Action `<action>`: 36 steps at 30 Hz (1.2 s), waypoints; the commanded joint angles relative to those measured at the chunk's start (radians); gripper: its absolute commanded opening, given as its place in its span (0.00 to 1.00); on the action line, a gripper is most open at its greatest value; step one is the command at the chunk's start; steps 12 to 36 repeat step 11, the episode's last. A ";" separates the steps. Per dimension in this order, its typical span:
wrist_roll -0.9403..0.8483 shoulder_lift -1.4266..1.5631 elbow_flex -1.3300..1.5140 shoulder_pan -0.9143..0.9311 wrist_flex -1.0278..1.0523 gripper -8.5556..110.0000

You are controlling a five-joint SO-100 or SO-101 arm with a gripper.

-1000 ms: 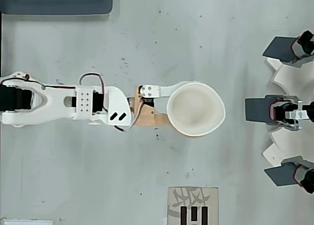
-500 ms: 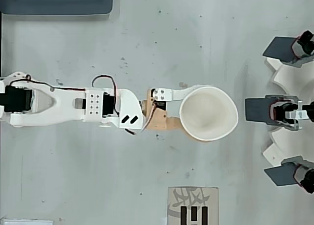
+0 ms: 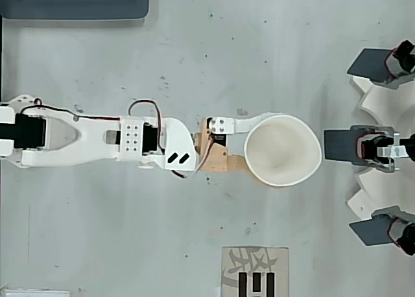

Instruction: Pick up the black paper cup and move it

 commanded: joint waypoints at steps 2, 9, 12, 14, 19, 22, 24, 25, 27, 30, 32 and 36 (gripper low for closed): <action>-0.006 -0.003 -0.083 -0.009 0.005 0.14; -0.009 -0.031 -0.118 -0.025 0.011 0.14; -0.009 -0.031 -0.118 -0.025 0.012 0.14; -0.009 -0.031 -0.118 -0.025 0.012 0.14; -0.009 -0.031 -0.118 -0.025 0.012 0.14; -0.009 -0.031 -0.118 -0.025 0.012 0.14; -0.009 -0.031 -0.118 -0.025 0.012 0.14; -0.009 -0.031 -0.118 -0.025 0.012 0.14; -0.009 -0.031 -0.118 -0.025 0.012 0.14; -0.009 -0.031 -0.118 -0.025 0.012 0.14; -0.009 -0.031 -0.118 -0.025 0.012 0.14; -0.009 -0.031 -0.118 -0.025 0.012 0.14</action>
